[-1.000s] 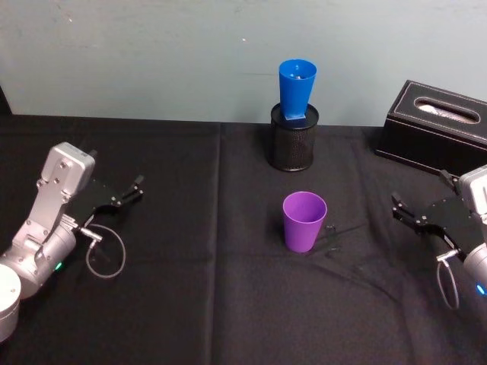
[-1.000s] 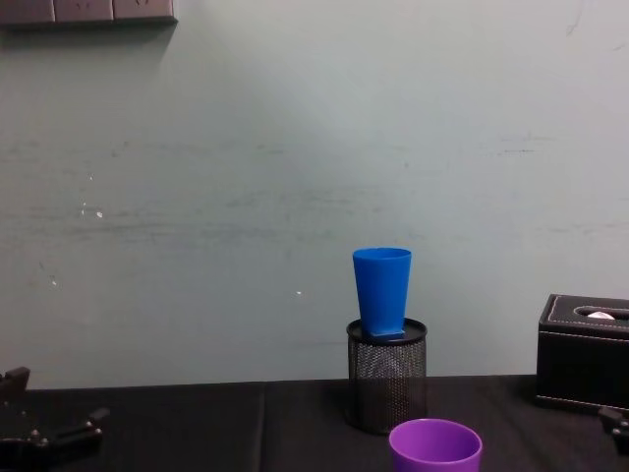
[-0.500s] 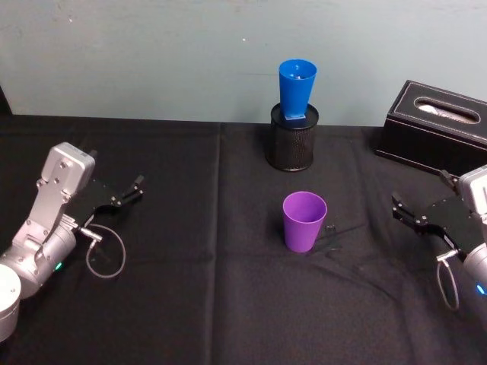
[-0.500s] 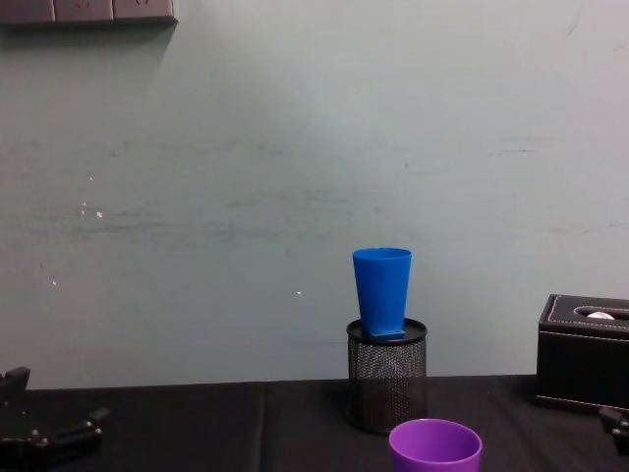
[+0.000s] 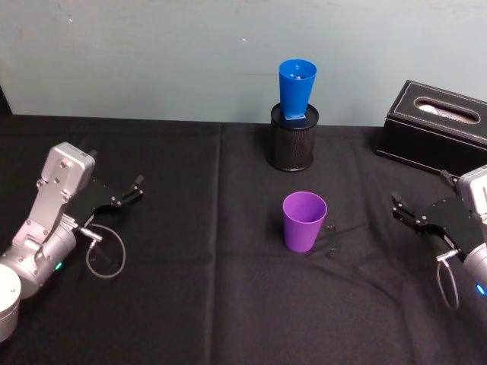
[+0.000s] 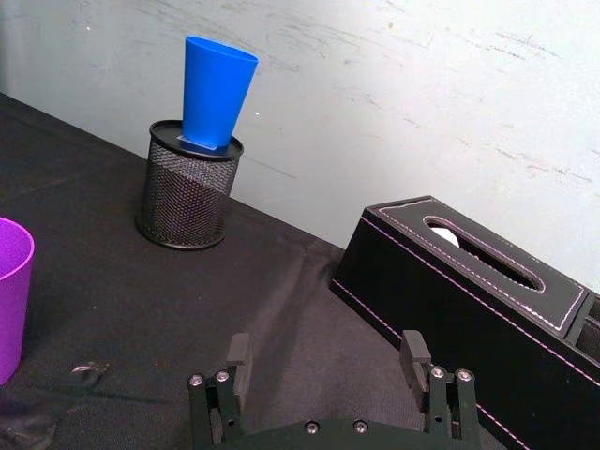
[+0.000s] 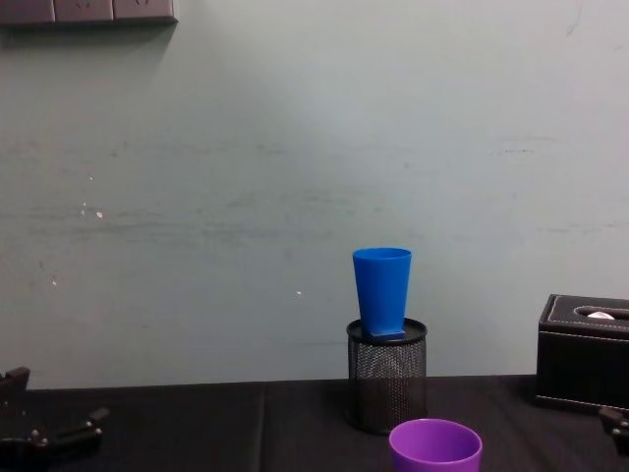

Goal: Pick up one cup with a gripper and tap it against the other cup.

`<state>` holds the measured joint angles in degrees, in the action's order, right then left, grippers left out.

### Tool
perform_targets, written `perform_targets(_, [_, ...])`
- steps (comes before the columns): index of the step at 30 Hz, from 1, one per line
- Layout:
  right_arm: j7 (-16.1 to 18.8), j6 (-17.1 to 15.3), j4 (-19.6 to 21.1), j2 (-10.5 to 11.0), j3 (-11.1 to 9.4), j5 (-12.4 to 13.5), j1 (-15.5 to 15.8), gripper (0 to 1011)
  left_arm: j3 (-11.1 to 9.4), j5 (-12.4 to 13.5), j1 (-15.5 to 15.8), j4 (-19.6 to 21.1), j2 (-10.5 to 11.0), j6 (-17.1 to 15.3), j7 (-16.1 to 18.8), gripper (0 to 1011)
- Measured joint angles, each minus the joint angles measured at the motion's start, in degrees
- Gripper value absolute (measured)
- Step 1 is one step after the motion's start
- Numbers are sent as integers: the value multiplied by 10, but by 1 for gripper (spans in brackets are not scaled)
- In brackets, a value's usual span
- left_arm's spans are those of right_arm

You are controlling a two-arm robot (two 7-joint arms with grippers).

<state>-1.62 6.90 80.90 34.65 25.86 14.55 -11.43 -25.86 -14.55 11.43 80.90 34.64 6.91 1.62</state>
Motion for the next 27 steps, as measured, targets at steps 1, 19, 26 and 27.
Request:
perform_targets(1, [0,0,0,0,0,0,0,1003,0,0,0,0,0,0,0,1005])
perform_targets(19, [11,8,2,-3,-10,0,0,1003,0,0,0,0,0,0,0,1005])
perform_targets(26, [29,13,22,-6,-27,11,10,1003,0,0,0,0,0,0,0,1005])
perform_targets(27, [33,13,26,-5,-29,15,12,1003,0,0,0,0,0,0,0,1005])
